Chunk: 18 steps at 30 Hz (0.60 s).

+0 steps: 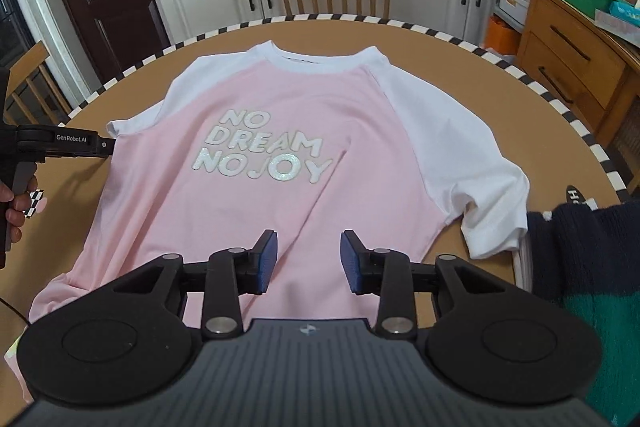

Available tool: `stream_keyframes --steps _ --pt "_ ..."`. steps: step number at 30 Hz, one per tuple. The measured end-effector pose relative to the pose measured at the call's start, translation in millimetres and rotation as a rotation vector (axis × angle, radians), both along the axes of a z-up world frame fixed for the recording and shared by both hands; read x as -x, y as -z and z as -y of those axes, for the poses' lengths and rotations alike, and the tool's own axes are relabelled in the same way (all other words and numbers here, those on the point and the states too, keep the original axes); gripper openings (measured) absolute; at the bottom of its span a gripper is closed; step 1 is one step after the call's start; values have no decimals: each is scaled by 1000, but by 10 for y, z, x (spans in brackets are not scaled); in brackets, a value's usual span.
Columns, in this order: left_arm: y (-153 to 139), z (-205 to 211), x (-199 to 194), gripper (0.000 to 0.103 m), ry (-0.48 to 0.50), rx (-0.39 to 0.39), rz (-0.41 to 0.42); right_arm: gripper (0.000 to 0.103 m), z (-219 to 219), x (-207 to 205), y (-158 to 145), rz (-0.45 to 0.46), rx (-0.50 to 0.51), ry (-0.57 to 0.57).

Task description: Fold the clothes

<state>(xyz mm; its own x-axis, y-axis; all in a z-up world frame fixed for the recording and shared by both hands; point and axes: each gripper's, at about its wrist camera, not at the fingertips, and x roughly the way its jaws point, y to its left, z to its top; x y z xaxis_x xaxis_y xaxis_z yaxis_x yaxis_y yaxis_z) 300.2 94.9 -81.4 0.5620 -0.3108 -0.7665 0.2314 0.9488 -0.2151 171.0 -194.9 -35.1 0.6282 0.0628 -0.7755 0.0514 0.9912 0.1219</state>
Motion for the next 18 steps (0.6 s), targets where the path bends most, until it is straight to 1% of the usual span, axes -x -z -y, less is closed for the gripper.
stream_keyframes --steps 2,3,4,5,6,7,8,9,10,12,13,14,15,16,17,18 --pt "6 -43 -34 46 -28 85 -12 39 13 2 25 -4 10 7" --pt "21 -40 -61 46 -37 113 -7 39 10 2 47 -8 15 11" --pt "39 -5 -90 44 -37 104 10 39 6 -1 73 -17 14 16" --pt "57 51 -115 24 -28 69 36 39 3 -9 105 -29 9 23" --pt "65 131 -132 4 -12 -1 77 39 3 -24 142 -44 1 28" --pt "59 246 -139 3 15 -122 138 39 1 -36 178 -59 -5 31" --pt "34 357 -120 3 50 -255 227 39 -2 -45 213 -74 -6 34" --pt "-19 462 -62 3 97 -406 358 39 -3 -51 250 -89 -4 35" --pt "-65 554 22 3 146 -570 515 40 0 -50 288 -101 0 35" --pt "-107 674 270 3 253 -928 911 42 25 -27 365 -123 -1 44" --pt "-62 666 384 3 308 -1081 1090 44 37 -6 392 -124 -3 48" --pt "11 622 450 5 361 -1203 1194 45 41 23 402 -109 -4 47" --pt "91 556 473 11 414 -1293 1221 46 35 43 413 -101 -1 44" --pt "170 480 479 17 462 -1355 1208 48 20 57 422 -94 7 39" --pt "263 378 442 41 494 -1378 1122 49 1 67 429 -90 15 33" --pt "380 253 369 59 507 -1402 1011 52 -24 68 435 -92 24 26"
